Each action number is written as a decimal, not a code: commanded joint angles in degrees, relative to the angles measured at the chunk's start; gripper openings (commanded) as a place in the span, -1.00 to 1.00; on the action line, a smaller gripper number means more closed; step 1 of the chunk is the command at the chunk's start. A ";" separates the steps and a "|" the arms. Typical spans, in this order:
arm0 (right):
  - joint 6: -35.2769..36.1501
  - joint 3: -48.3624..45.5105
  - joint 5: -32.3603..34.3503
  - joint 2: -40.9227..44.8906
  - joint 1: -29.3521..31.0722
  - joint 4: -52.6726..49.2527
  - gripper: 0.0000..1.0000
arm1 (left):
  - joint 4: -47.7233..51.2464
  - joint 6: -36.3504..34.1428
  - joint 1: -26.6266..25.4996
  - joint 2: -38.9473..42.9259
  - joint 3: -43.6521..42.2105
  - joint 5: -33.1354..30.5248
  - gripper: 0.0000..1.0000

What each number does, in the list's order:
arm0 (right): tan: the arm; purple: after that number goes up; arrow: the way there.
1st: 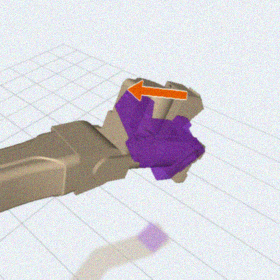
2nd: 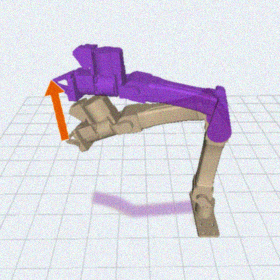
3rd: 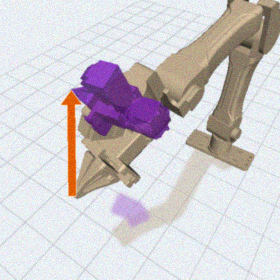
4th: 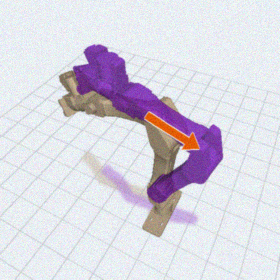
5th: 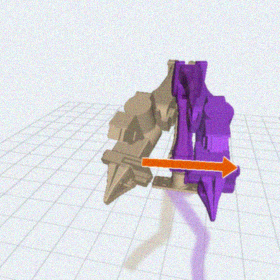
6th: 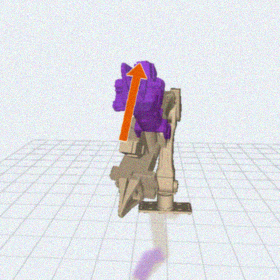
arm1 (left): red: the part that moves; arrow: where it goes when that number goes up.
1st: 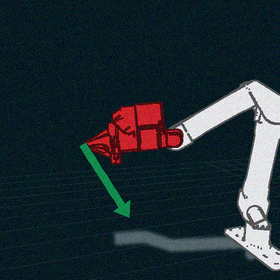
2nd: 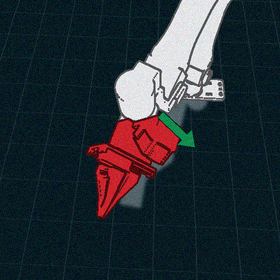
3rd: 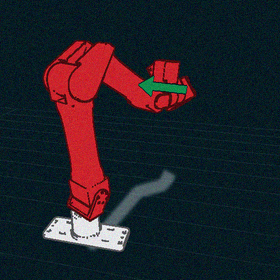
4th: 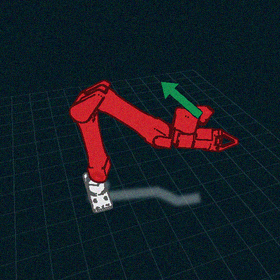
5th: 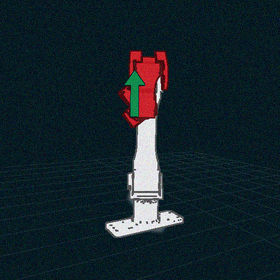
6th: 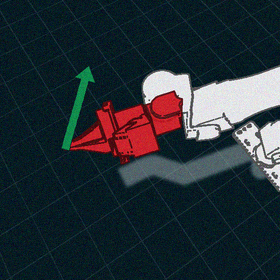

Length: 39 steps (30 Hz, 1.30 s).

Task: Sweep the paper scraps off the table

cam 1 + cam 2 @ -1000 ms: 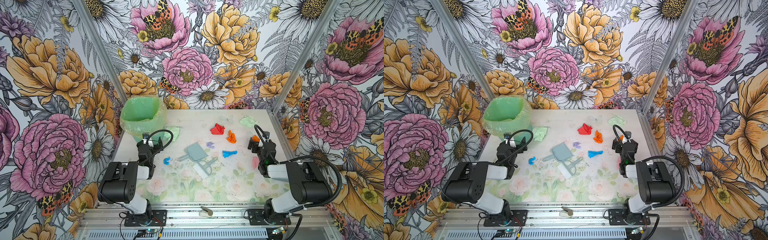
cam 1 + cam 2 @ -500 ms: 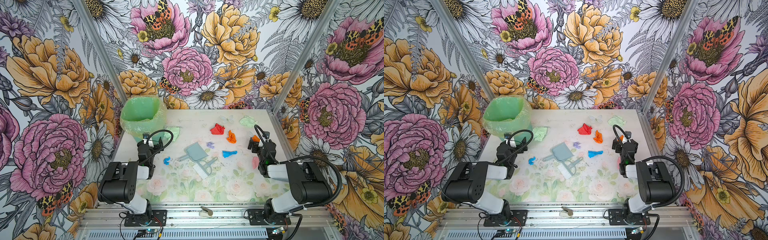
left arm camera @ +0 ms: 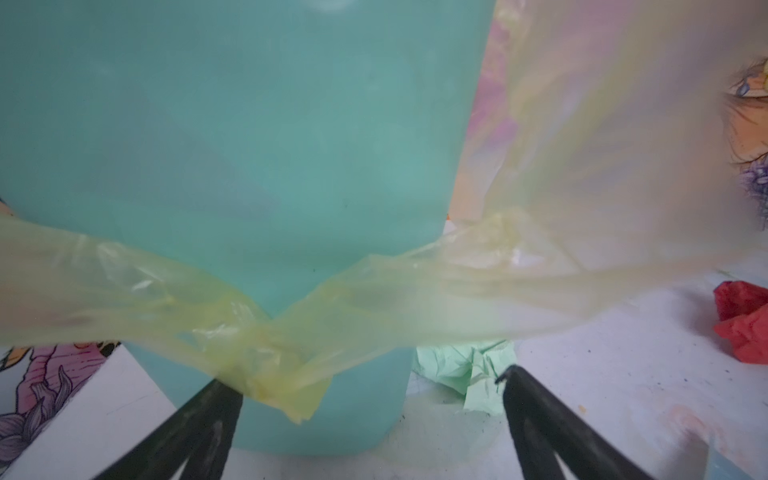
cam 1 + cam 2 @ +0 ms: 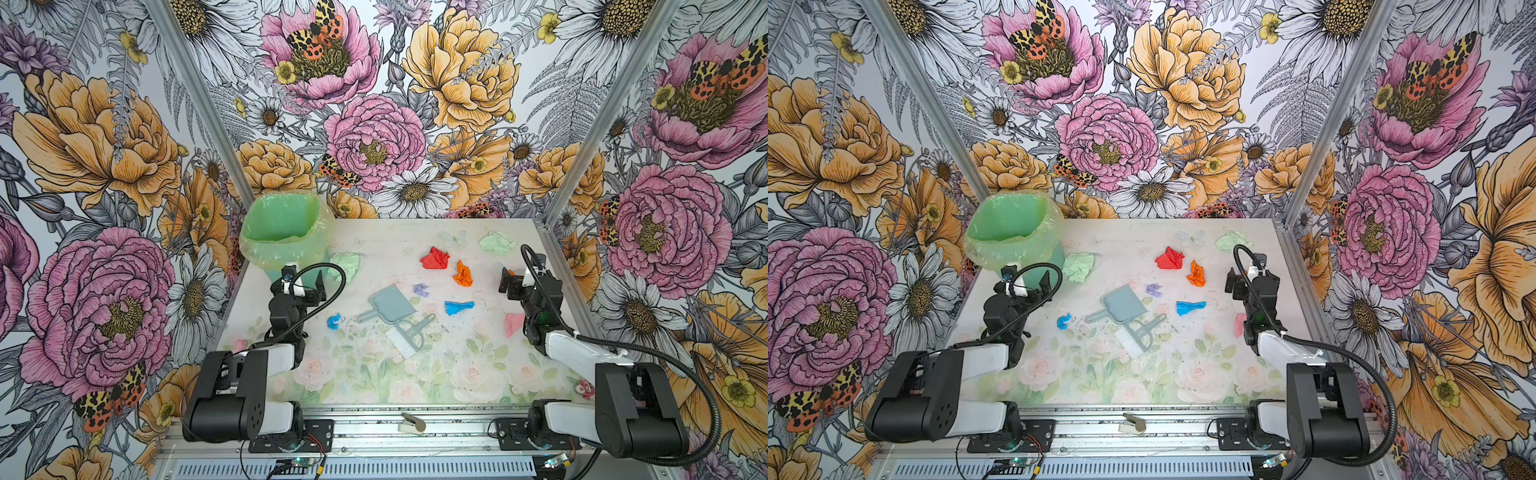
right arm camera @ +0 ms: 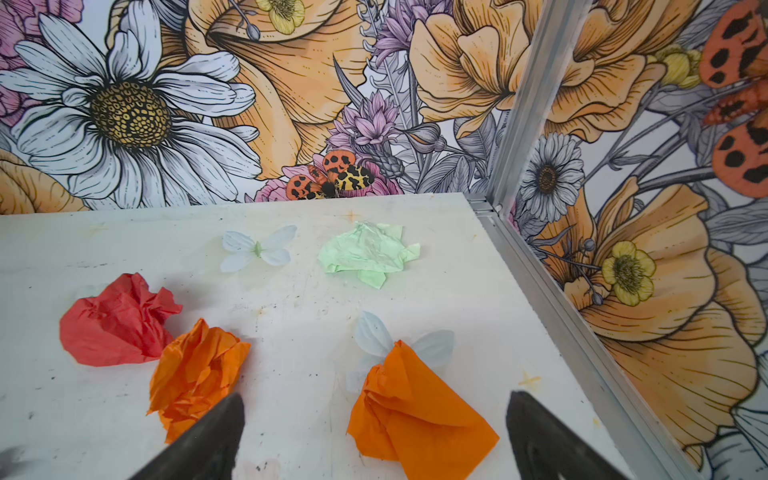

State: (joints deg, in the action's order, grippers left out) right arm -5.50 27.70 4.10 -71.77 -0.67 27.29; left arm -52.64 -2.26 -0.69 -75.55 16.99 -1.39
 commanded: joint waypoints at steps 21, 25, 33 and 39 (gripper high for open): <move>-5.06 15.99 -26.55 7.45 3.91 -36.91 1.00 | 52.94 -1.49 -26.82 28.42 11.09 -13.28 0.98; -5.08 17.25 -27.15 6.92 5.64 -39.07 1.00 | 54.60 1.54 -29.07 32.01 10.87 -7.84 0.98; -5.33 17.74 -27.38 6.21 7.34 -40.27 1.00 | 61.44 5.82 -32.26 34.84 11.29 -7.68 0.98; -5.31 18.30 -27.84 5.32 7.83 -41.80 1.00 | 63.24 9.21 -35.73 34.86 11.30 -8.98 0.98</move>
State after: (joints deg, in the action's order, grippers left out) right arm -10.28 43.81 -22.79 -65.45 6.59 -13.39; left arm 8.43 4.01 -34.68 -40.95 27.00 -9.85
